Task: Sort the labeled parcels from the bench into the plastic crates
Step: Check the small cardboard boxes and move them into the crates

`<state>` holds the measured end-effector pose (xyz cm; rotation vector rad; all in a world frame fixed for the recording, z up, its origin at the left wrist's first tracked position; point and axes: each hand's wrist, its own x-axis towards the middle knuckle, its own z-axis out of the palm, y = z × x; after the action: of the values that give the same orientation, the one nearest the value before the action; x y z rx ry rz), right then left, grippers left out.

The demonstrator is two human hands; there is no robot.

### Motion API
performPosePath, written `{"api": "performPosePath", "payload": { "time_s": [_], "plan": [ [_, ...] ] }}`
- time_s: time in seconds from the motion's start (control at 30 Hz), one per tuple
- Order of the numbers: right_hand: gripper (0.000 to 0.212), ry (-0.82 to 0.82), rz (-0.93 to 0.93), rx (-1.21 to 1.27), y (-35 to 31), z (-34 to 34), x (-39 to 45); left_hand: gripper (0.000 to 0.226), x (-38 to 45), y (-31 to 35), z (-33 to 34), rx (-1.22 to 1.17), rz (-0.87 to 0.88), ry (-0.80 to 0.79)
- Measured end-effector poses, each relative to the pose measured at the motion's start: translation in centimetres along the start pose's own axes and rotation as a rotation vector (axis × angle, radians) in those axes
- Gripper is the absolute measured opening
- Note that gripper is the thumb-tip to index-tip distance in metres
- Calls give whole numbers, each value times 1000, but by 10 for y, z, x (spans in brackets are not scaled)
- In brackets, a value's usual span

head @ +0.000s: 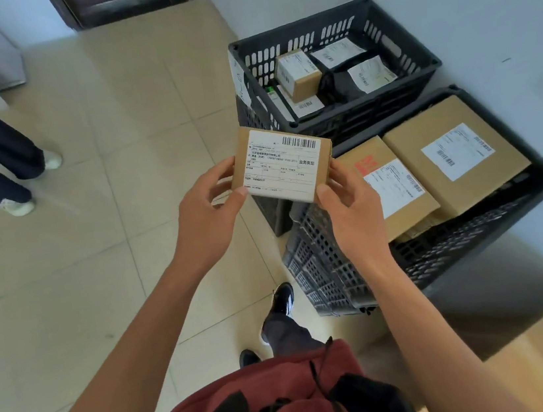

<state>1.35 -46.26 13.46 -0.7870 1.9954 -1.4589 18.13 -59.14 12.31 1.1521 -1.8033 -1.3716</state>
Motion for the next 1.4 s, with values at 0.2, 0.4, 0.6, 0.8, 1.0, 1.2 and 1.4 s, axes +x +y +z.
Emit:
{"api": "performPosePath", "payload": {
  "time_s": [0.2, 0.4, 0.6, 0.8, 1.0, 1.2, 1.4],
  "plan": [
    [45, 21, 24, 22, -2, 13, 82, 46, 85, 11, 9, 36, -3, -25],
    [44, 65, 27, 5, -6, 26, 149, 44, 157, 15, 16, 49, 13, -41],
    [45, 141, 74, -23, -8, 39, 201, 43, 228, 11, 26, 90, 24, -132],
    [45, 271, 154, -17, -11, 64, 251, 41, 311, 6, 27, 153, 75, -317],
    [45, 445, 242, 17, -10, 88, 289, 45, 390, 5, 35, 233, 132, -503],
    [45, 571, 315, 48, -2, 88, 309, 49, 436, 4, 65, 298, 129, -706],
    [47, 551, 410, 58, 14, 76, 336, 47, 464, 14, 95, 359, 130, -807]
  ]
}}
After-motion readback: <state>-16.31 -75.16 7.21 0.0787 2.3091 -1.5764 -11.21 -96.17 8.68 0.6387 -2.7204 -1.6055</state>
